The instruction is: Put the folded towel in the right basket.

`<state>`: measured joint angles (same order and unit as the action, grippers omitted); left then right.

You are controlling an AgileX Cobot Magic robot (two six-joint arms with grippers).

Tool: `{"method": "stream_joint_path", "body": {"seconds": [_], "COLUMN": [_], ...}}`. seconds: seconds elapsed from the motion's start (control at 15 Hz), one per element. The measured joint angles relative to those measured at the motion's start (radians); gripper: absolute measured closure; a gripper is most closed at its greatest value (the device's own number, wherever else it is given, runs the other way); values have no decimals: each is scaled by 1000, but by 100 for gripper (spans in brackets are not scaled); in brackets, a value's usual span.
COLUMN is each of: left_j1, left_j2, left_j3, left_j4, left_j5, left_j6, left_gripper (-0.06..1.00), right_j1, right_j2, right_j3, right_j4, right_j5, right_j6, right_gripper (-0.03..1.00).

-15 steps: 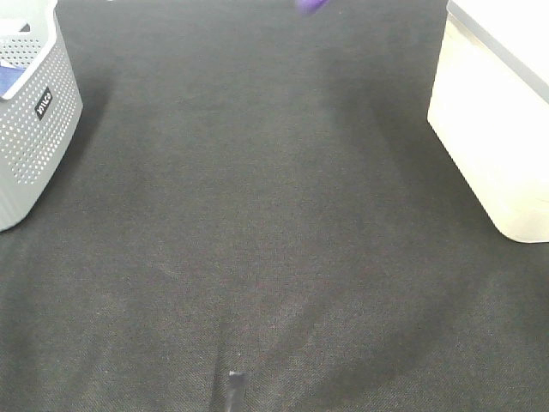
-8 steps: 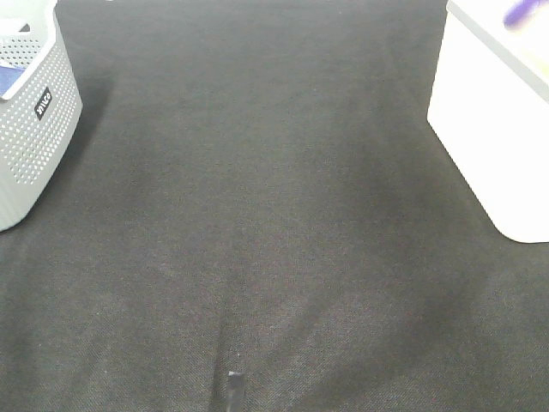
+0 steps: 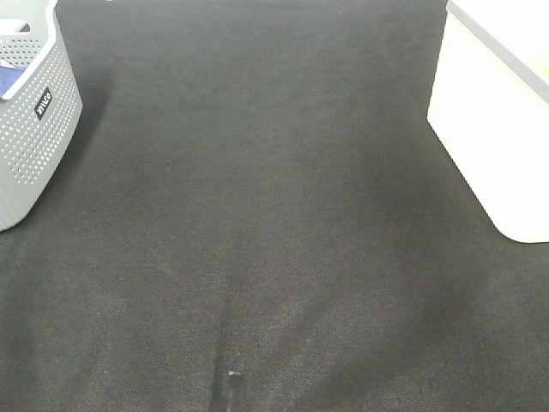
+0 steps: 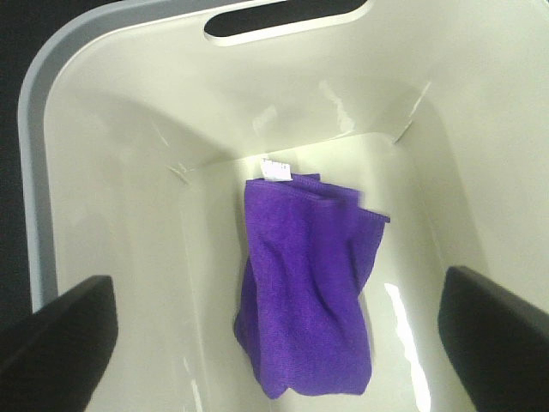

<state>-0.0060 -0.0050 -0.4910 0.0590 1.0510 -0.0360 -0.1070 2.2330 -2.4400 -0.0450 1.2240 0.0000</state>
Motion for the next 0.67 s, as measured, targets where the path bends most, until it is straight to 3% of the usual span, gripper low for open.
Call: {"method": "stream_joint_path", "body": {"seconds": [0.2,0.33,0.47,0.67], "left_j1": [0,0,0,0], "left_j2": [0,0,0,0], "left_j3": [0,0,0,0], "left_j4": [0,0,0,0], "left_j5": [0,0,0,0], "left_j6": [0,0,0,0], "left_gripper": [-4,-4,-4,-4], "right_j1": [41,185,264,292], "right_j2": [-36,-72,-94,-237], "right_j3": [1,1,4,176], "right_j4": [79,58,25,14], "right_j5": [1,1,1,-5], "right_j6": [-24,-37,-26,-21], "right_gripper": [-1,-1,-1,3]}}
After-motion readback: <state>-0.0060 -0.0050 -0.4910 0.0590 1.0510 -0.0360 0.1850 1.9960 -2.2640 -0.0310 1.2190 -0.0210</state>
